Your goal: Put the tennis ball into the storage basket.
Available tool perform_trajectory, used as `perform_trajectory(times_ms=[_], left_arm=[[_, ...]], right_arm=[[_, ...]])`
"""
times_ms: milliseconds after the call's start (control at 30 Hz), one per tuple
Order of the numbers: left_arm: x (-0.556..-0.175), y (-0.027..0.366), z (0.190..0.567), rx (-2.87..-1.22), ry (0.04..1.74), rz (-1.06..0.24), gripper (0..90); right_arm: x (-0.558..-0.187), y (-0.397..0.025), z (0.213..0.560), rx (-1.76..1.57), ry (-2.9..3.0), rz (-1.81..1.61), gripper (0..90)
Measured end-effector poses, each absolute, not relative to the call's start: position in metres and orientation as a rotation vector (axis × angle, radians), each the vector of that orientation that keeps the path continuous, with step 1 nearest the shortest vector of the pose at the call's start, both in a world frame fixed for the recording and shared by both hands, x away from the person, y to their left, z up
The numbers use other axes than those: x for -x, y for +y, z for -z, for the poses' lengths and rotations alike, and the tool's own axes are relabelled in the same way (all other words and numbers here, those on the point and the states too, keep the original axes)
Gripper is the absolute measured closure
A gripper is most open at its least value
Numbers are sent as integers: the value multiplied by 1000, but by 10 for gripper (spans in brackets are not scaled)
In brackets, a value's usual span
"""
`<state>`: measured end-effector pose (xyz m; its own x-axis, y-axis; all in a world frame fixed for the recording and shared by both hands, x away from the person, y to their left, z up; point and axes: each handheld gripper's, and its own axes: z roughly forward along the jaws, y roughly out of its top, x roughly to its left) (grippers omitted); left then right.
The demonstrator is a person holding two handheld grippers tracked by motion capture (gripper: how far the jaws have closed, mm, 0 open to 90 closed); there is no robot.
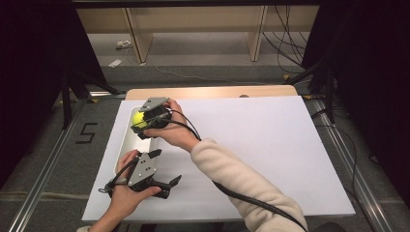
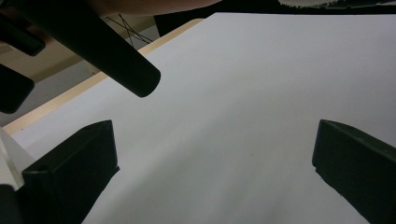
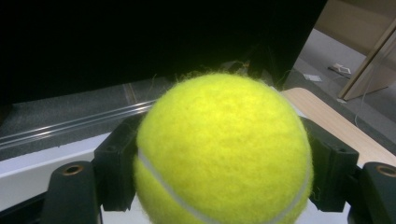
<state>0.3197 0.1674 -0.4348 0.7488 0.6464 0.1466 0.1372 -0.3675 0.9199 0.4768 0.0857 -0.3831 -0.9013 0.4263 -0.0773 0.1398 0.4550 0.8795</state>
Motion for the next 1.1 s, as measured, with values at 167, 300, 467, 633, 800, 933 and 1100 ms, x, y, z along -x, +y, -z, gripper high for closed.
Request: perform_trajectory(times_ms=[167, 300, 467, 633, 800, 933, 1100], left_arm=[[-320, 167, 435, -1899, 605, -605, 0], [-320, 167, 435, -1903, 599, -613, 0], [-320, 167, 435, -1901, 601, -609, 0], [-320, 167, 435, -1903, 599, -612, 0], [-320, 167, 435, -1903, 601, -608, 0], [-320, 167, 435, -1904, 598, -612, 0], [-320, 168, 435, -1902, 600, -611, 0]], right_arm=[[-477, 88, 383, -480, 2424, -1426, 265], [-478, 89, 383, -484, 2426, -1428, 265], [-479, 89, 383, -487, 2423, -1432, 265], [-479, 90, 383, -487, 2426, -1430, 265], [-480, 92, 383, -481, 2434, -1429, 265], [-479, 93, 383, -473, 2431, -1431, 265], [-480, 94, 383, -478, 2431, -1431, 265]])
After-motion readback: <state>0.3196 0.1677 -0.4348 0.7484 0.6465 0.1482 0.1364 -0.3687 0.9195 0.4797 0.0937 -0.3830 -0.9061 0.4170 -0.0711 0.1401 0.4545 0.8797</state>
